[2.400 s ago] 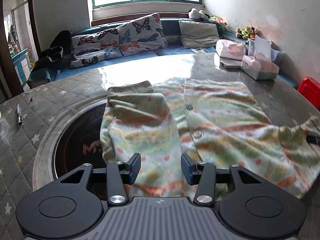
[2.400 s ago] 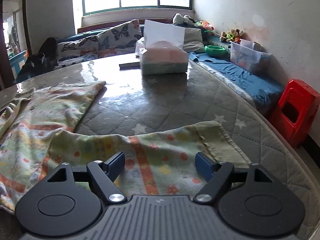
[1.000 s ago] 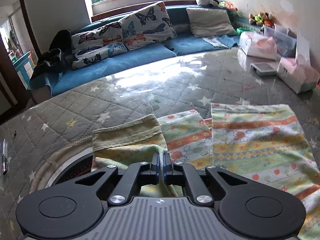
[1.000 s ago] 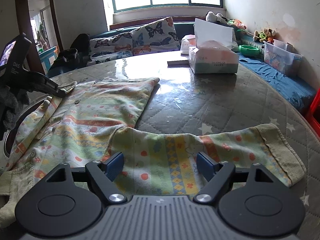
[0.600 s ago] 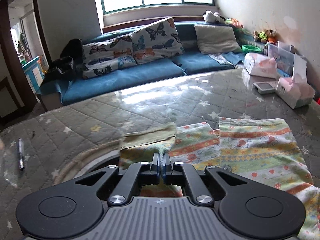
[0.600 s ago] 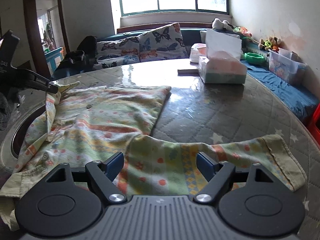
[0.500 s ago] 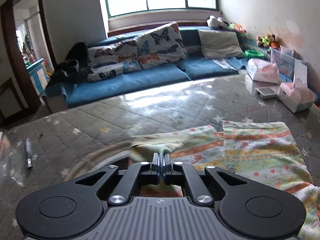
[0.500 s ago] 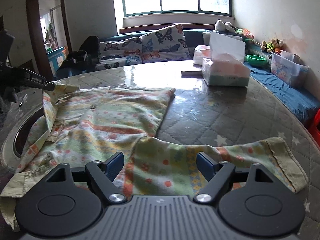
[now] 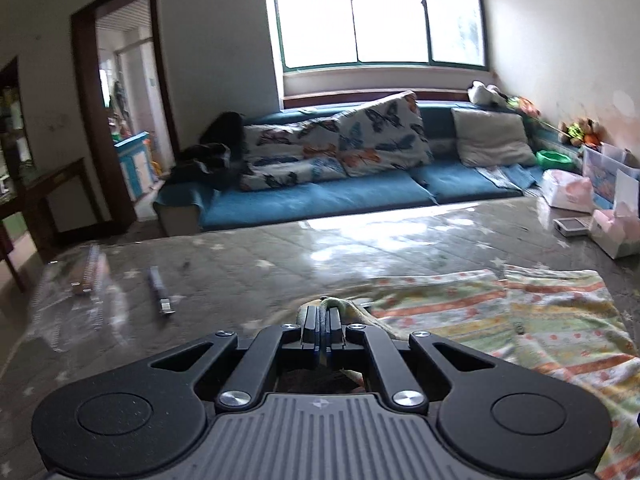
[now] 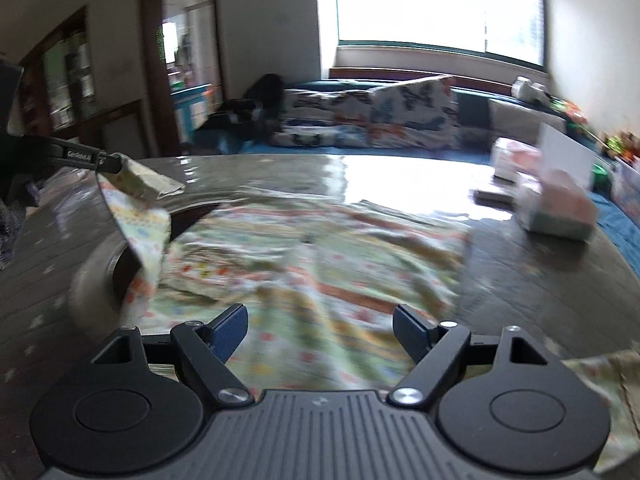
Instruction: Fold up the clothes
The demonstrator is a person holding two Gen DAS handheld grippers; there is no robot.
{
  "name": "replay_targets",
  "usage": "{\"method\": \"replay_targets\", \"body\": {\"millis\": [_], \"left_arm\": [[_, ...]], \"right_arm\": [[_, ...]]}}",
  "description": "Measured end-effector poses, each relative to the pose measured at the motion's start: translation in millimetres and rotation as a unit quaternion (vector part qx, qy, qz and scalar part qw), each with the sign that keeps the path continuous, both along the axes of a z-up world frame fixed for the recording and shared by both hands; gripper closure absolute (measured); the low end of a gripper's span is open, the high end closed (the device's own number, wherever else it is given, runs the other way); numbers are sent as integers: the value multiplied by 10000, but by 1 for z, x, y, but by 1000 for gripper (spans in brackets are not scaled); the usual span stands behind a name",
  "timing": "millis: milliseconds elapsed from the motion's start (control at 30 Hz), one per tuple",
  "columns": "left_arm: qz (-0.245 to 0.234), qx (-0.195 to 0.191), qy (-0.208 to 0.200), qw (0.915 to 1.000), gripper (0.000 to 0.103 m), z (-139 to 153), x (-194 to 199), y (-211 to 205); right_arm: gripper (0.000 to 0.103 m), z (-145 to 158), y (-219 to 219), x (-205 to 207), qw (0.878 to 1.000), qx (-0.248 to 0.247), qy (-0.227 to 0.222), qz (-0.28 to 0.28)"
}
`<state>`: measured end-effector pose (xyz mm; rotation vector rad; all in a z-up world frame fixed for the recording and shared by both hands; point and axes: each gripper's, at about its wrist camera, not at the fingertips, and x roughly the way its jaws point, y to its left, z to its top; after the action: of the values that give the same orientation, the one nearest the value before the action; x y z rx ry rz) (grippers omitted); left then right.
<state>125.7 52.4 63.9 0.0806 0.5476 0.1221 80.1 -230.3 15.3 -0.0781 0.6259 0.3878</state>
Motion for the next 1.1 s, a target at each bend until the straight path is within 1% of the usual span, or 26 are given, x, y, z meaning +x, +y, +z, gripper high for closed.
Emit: {"method": "replay_targets", "body": {"millis": [100, 267, 433, 700, 867, 1000, 1100], "left_arm": [[199, 35, -63, 9998, 100, 0, -18, 18], [543, -10, -50, 9985, 100, -6, -43, 47], [834, -84, 78, 9965, 100, -21, -61, 68], [1061, -281, 323, 9934, 100, -45, -70, 88], [1092, -277, 402, 9928, 100, -53, -70, 91], [1210, -379, 566, 9903, 99, -62, -69, 99], [1332, -513, 706, 9872, 95, -67, -70, 107]], "right_arm": [[21, 1, 20, -4, 9995, -89, -20, 312], [21, -1, 50, -12, 9971, -204, -15, 732], [21, -8, 73, -20, 9933, -336, 56, 1109], [21, -28, 91, -23, 9891, -498, 337, 1348], [21, -34, 93, -22, 9873, -572, 473, 1407], [20, -34, 93, -22, 9859, -629, 511, 1465], [17, -36, 94, -20, 9851, -675, 547, 1486]]}}
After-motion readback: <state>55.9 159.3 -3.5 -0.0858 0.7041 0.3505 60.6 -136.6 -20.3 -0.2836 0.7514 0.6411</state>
